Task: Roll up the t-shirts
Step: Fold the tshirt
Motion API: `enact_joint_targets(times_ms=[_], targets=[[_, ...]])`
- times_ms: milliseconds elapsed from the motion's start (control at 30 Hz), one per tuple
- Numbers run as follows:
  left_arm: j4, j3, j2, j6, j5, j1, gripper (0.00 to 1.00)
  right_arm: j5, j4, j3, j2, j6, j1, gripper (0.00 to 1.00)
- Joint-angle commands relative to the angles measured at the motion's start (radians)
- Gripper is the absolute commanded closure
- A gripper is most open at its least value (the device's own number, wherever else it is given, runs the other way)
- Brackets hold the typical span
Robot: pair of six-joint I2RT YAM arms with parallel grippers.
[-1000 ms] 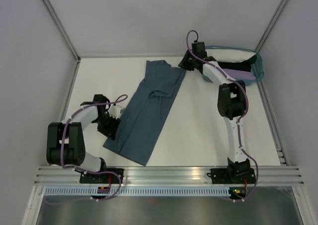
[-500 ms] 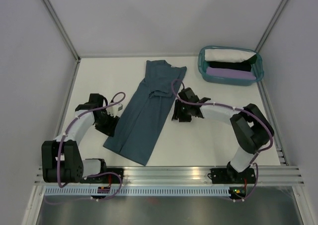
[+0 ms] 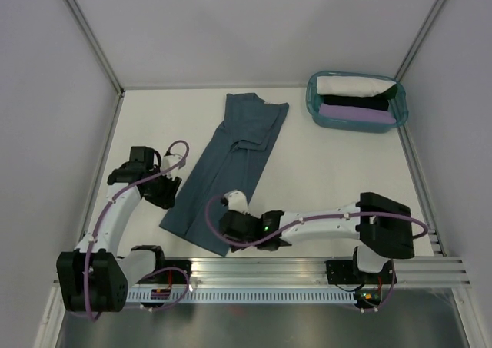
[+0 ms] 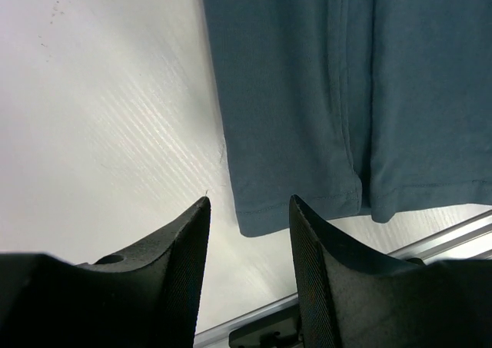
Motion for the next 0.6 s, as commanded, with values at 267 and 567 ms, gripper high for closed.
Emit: enact_joint_targets(times_ms=[267, 567], targets=[[0.014, 0.117, -0.065, -0.083, -0.033, 0.002, 0.46, 0.379, -0.293, 0.422, 0.337, -0.392, 0.308, 0.37], [0.025, 0.173, -0.007, -0.090, -0.013, 0.002, 0.44, 0.371, -0.307, 0.483, 0.425, -0.472, 0.274, 0.43]])
